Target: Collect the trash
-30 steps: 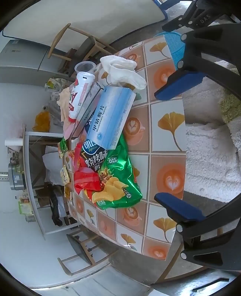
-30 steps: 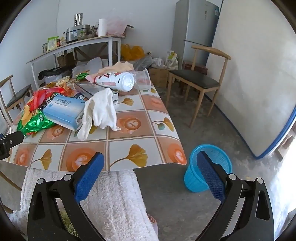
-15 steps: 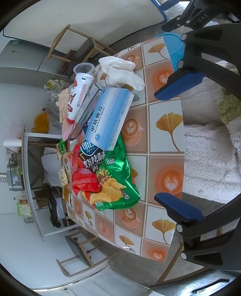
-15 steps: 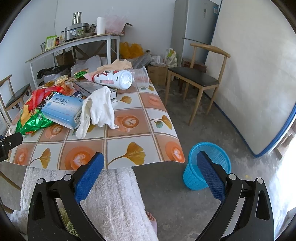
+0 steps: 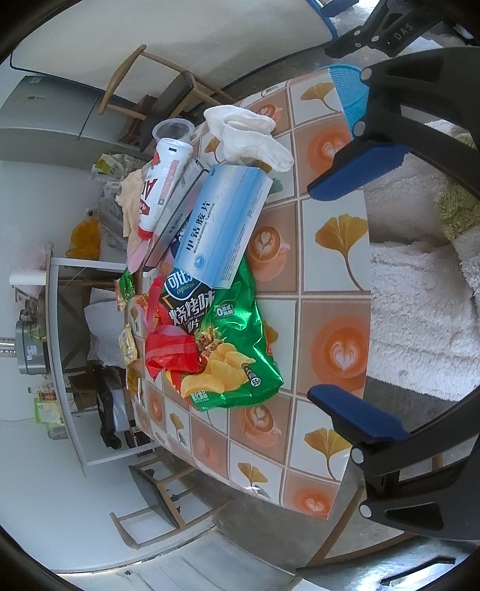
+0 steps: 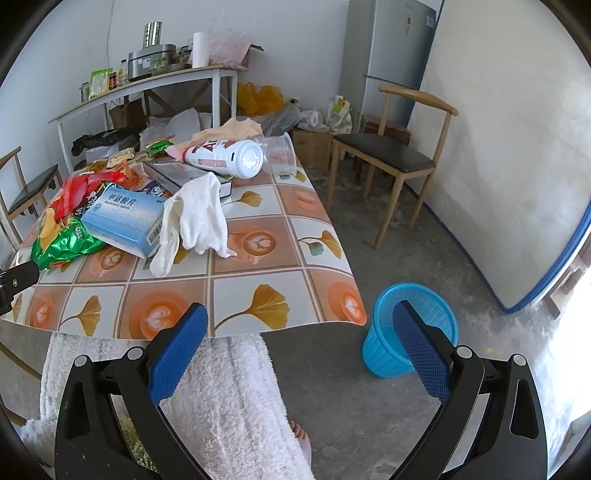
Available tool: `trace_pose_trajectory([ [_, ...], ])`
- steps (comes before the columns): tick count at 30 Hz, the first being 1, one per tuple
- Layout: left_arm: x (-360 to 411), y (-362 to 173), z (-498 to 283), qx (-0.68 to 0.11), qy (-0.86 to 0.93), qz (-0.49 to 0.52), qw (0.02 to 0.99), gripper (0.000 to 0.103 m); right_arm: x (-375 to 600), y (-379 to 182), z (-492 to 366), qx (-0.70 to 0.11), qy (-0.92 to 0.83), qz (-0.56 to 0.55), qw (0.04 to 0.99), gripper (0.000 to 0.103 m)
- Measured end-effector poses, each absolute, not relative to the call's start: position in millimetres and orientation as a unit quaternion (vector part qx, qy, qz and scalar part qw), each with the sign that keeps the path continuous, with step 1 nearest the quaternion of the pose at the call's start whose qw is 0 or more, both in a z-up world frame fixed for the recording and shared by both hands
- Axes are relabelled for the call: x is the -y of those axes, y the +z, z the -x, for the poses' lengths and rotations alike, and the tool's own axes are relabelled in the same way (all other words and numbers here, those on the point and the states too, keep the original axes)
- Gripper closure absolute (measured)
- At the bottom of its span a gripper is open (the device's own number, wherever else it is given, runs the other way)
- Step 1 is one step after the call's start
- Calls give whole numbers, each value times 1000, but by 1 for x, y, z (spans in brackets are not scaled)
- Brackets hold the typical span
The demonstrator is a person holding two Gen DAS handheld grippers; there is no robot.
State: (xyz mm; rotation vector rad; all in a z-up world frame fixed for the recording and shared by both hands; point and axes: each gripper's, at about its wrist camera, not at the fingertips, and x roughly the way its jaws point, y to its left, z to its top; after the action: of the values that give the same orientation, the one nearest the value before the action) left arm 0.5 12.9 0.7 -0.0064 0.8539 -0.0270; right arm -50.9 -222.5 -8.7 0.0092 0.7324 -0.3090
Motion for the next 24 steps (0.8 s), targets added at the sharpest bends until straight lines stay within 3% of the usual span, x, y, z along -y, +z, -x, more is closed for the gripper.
trace_pose_trajectory([
  [24,-14,-1,-1,-416,-12,-3,909,6,221,-4,51,-357,-152,-2,922,7],
])
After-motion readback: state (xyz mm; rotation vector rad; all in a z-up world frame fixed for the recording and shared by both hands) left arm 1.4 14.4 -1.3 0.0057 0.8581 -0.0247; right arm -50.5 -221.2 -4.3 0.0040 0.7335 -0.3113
